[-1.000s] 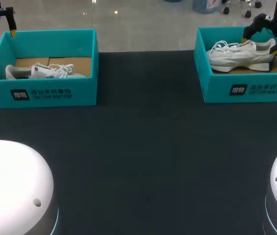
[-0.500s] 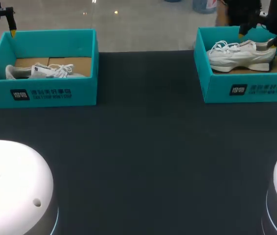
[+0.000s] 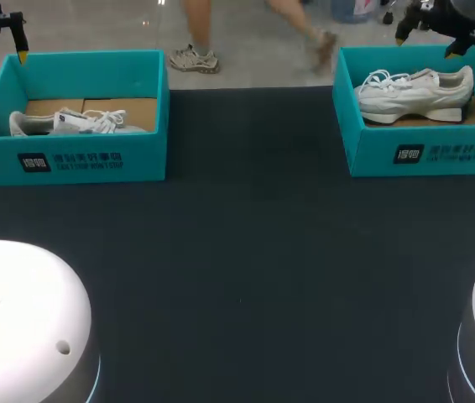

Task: Take the shoe out of the shoebox, open the shoe tongue, remove and reinsert the insole, then place the shoe into the shoebox

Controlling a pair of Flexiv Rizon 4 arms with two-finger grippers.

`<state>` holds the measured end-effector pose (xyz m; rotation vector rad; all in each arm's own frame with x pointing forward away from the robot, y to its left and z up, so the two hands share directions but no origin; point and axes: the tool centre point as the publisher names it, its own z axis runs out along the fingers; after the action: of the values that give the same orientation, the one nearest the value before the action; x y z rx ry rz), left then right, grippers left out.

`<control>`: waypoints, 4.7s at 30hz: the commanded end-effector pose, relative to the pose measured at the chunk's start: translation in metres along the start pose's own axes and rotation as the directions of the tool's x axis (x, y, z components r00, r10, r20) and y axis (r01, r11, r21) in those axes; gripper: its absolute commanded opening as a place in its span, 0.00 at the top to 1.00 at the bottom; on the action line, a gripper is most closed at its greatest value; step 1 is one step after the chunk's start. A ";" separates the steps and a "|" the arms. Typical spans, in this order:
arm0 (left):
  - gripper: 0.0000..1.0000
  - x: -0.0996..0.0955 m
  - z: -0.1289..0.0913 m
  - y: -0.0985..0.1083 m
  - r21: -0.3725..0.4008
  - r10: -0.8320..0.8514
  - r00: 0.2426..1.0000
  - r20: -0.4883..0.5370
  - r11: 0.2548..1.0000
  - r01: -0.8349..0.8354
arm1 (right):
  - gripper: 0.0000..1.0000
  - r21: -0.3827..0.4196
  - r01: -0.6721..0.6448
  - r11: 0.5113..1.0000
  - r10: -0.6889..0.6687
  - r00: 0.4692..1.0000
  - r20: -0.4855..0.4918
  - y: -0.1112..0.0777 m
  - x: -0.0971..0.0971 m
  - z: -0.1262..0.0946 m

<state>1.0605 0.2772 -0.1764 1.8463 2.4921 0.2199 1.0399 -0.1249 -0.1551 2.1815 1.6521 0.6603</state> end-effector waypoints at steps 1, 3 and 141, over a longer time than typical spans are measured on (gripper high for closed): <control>0.00 0.000 0.000 -0.001 -0.002 0.000 1.000 -0.002 1.000 0.000 | 0.00 0.029 0.000 1.000 -0.001 1.000 0.020 0.022 0.009 0.027; 0.00 0.000 0.000 -0.001 -0.002 0.000 1.000 -0.002 1.000 0.000 | 0.00 0.029 0.000 1.000 -0.001 1.000 0.020 0.022 0.009 0.027; 0.00 0.000 0.000 -0.001 -0.002 0.000 1.000 -0.002 1.000 0.000 | 1.00 0.557 -0.026 0.830 -0.211 0.910 0.356 0.058 -0.215 0.267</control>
<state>1.0605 0.2772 -0.1763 1.8463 2.4921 0.2199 1.1752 -0.3430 -0.3823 2.2929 1.8403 -0.2397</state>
